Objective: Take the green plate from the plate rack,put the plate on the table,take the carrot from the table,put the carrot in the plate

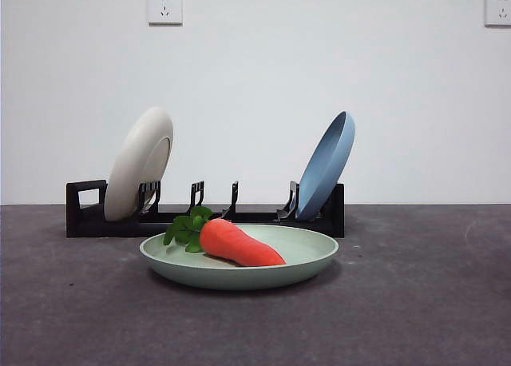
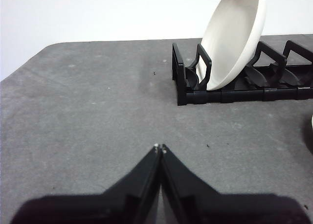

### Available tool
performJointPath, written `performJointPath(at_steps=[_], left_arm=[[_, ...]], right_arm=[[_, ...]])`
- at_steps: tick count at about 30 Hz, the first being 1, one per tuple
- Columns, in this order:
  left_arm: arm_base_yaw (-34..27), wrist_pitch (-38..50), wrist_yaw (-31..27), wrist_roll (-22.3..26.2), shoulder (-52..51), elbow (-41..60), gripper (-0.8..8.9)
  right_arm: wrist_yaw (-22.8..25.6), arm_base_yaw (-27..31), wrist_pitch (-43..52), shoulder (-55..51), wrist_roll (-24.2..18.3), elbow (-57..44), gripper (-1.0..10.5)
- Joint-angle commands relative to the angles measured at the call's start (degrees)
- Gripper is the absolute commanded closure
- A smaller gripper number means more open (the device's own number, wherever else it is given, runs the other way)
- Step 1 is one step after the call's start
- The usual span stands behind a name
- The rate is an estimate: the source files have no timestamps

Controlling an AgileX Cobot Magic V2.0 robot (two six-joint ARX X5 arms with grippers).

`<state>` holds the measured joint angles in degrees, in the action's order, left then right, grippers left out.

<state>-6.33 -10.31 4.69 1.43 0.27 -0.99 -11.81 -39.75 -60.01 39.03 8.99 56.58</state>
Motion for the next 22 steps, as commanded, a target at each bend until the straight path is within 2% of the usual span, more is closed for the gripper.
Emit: performJointPath(at_steps=[1, 4, 7, 11, 15, 17, 22], left_arm=[[-0.2, 0.1, 0.0, -0.3, -0.2, 0.8, 8.16], [-0.2, 0.1, 0.0, -0.3, -0.2, 0.8, 8.16], [-0.2, 0.1, 0.0, -0.3, -0.2, 0.8, 8.16], [-0.2, 0.1, 0.0, -0.3, -0.2, 0.8, 8.16], [-0.2, 0.1, 0.0, -0.3, -0.2, 0.8, 8.16], [-0.2, 0.1, 0.0, -0.3, -0.2, 0.8, 8.16], [-0.2, 0.1, 0.0, -0.3, -0.2, 0.8, 8.16]], right_arm=[[0.2, -0.1, 0.4, -0.1, -0.8, 0.0, 9.4], [1.2, 2.0, 2.1, -1.2, -5.5, -0.1, 9.4], [1.2, 7.8, 9.0, -3.5, -9.6, -1.6, 9.4], [-3.0, 18.8, 19.6, -8.9, -9.7, -7.8, 9.4], [-2.9, 27.8, 31.4, -15.5, -10.0, -18.5, 9.4], [-2.9, 31.0, 38.2, -19.1, -9.6, -25.0, 9.4], [-2.1, 34.2, 48.5, -26.2, -8.5, -37.7, 9.4]])
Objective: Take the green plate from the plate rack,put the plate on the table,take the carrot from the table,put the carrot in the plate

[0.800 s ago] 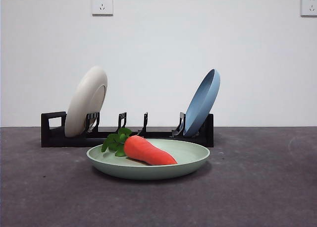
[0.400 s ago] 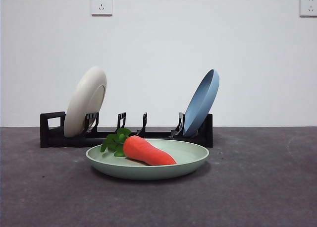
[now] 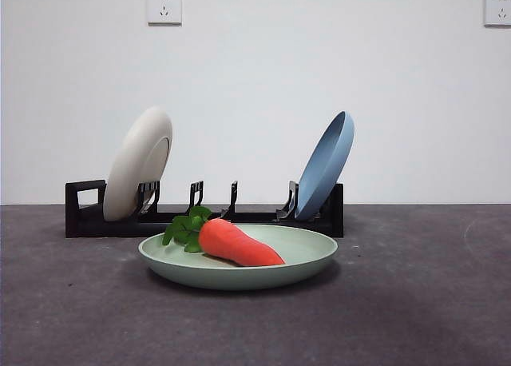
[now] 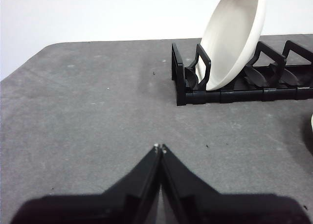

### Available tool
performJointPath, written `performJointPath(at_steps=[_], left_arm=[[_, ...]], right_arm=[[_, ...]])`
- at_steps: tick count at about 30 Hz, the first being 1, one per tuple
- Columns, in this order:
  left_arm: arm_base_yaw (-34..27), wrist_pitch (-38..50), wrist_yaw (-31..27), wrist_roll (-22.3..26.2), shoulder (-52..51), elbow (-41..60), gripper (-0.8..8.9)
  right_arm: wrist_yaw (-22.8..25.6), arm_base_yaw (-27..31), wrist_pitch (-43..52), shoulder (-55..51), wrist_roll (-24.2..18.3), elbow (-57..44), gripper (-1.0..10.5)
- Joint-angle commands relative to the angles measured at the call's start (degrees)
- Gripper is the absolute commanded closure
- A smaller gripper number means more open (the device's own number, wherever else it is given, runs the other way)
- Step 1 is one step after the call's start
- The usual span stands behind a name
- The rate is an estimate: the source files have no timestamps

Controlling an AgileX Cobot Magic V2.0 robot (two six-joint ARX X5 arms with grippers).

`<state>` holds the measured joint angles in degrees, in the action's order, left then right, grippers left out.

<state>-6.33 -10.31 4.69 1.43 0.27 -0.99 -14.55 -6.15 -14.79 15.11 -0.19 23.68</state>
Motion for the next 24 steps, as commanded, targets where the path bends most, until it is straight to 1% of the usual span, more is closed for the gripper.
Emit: performJointPath(at_steps=[1, 3, 7, 8, 11, 16, 18, 22, 24], left_arm=[[-0.2, 0.1, 0.0, -0.3, -0.2, 0.8, 8.16], [-0.2, 0.1, 0.0, -0.3, -0.2, 0.8, 8.16], [-0.2, 0.1, 0.0, -0.3, -0.2, 0.8, 8.16], [-0.2, 0.1, 0.0, -0.3, -0.2, 0.8, 8.16], [-0.2, 0.1, 0.0, -0.3, -0.2, 0.8, 8.16], [-0.2, 0.1, -0.1, -0.3, -0.2, 0.8, 8.16], [-0.2, 0.1, 0.0, -0.3, -0.2, 0.8, 8.16], [-0.2, 0.1, 0.0, -0.3, -0.2, 0.8, 8.16], [-0.2, 0.1, 0.0, -0.3, -0.2, 0.8, 8.16]], right_arm=[[1.8, 0.8, 4.3, -3.5, 0.7, -6.8, 9.4], [4.4, 0.9, 5.9, -6.1, 0.8, -10.9, 9.4], [5.1, 0.9, 7.0, -10.0, 1.7, -16.9, 9.4], [5.8, 0.9, 7.0, -10.7, 2.3, -18.2, 9.4], [5.9, 0.9, 7.0, -11.9, 3.6, -20.7, 9.4], [5.9, 0.9, 6.7, -13.5, 5.2, -23.4, 9.4], [5.9, 0.9, 5.0, -14.2, 5.3, -23.4, 9.4], [5.9, 0.9, 4.9, -15.1, 5.3, -23.4, 9.4], [5.9, 0.9, 4.9, -15.1, 6.1, -23.4, 9.4]])
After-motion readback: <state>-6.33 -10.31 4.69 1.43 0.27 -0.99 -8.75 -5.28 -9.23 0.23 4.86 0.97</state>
